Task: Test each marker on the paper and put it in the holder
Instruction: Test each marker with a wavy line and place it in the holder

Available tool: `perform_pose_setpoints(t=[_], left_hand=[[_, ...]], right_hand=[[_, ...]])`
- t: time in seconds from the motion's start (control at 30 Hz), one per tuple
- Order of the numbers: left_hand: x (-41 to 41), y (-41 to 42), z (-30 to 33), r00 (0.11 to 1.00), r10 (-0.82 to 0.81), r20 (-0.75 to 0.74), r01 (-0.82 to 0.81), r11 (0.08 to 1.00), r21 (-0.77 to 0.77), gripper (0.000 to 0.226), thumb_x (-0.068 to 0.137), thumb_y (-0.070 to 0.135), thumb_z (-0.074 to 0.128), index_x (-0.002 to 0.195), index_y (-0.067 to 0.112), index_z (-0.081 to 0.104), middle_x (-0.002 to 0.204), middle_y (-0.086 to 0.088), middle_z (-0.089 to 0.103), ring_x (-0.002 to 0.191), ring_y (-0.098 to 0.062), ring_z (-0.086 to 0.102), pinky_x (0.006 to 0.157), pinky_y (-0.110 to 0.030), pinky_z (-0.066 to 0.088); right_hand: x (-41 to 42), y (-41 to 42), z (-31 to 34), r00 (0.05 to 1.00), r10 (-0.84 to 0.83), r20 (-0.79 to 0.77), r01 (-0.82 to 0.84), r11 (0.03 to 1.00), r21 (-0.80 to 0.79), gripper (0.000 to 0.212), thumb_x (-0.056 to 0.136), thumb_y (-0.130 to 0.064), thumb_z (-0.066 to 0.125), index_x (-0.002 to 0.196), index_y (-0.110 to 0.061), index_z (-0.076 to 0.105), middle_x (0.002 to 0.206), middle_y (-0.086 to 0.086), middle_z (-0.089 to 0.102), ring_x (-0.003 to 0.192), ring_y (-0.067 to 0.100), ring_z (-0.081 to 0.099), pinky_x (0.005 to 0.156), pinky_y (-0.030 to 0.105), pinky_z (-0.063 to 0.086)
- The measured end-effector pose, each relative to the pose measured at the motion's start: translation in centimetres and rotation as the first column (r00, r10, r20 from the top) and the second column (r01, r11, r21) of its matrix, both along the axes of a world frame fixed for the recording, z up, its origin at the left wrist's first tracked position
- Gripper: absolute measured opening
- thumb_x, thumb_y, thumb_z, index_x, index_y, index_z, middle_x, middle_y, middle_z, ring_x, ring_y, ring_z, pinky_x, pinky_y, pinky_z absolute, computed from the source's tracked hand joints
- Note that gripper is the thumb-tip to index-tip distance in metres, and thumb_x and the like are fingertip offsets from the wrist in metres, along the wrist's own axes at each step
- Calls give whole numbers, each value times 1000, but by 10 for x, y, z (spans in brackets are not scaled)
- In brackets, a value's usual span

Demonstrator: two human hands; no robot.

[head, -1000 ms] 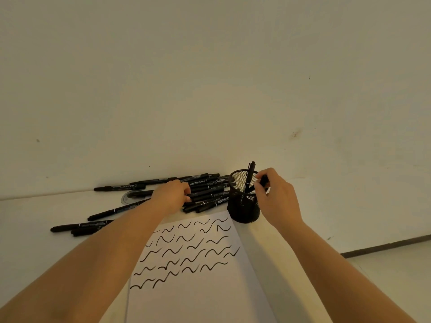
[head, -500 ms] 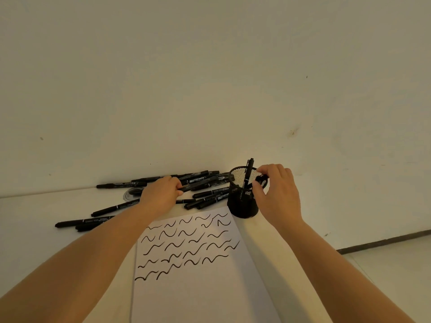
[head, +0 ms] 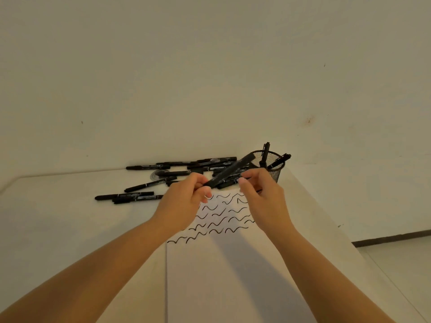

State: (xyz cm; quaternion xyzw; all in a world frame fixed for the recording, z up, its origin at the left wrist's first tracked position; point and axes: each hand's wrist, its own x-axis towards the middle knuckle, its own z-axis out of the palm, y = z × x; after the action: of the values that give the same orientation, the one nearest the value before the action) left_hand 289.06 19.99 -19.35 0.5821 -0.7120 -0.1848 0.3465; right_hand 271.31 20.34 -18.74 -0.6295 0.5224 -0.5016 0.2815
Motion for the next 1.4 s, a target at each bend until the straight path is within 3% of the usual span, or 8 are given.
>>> perform_pose_setpoints(t=[0.27,0.5,0.63,0.73,0.93,1.13,1.23,1.4], left_hand=[[15,65,-19,981,-97,169,109,992,-64,14,90,30,52,101,27,60,77,16,60,72,-8,57,67,-23,45],[33,99,-27,921,-172,349,233,962,-141,23,89,28,52,96,15,69,74,5,68,61,-14,62,58,-28,51],[41,100,-31,909,-208,361,218,976,12,16,92,24,52,95,19,67,65,15,57,56,-7,54,59,-22,44],[83,91,-31,986,-31,167,7,990,142,29,91,9,50,77,31,63,49,17,54,48,-3,51,60,-18,41],[101,74,-33,997,18,-82,-3,985,173,32,96,19,42,71,32,60,62,11,62,56,-3,57,64,-22,48],[80,67,-50,1000,4,28,-6,997,79,25,95,27,42,79,42,54,86,16,66,76,2,55,66,-14,38],[73,60,-54,994,-36,107,28,996,83,19,95,28,40,83,37,52,99,8,67,89,-7,50,74,-26,39],[77,58,-59,997,-45,70,40,997,66,19,97,25,38,90,30,55,93,35,56,88,2,49,72,-9,34]], right_hand=[[30,45,-24,874,133,467,-312,891,329,27,90,-28,54,68,-12,58,44,-1,52,40,12,42,40,21,37],[33,70,-35,789,166,592,-473,779,412,28,88,-10,46,64,-6,59,44,10,53,36,18,41,36,21,31],[27,67,-39,790,22,612,-370,814,448,40,86,-8,42,48,-10,56,34,7,43,28,16,33,32,15,24],[-20,45,-30,692,-218,688,-143,893,427,33,86,-8,38,55,-5,47,29,4,35,24,13,25,32,10,14],[-39,36,-34,944,-118,309,17,950,313,15,86,-9,56,74,-16,62,54,-2,55,46,8,48,39,18,35],[18,44,-32,956,85,282,-181,924,337,10,84,-11,62,79,-20,65,58,-4,66,51,5,58,43,17,42],[53,44,-31,948,230,219,-294,895,334,11,84,-16,61,73,-19,62,53,-2,67,48,6,59,43,16,42],[81,42,-50,983,179,49,-186,944,273,22,79,-16,59,59,-23,56,44,-5,56,46,6,53,52,27,46]])
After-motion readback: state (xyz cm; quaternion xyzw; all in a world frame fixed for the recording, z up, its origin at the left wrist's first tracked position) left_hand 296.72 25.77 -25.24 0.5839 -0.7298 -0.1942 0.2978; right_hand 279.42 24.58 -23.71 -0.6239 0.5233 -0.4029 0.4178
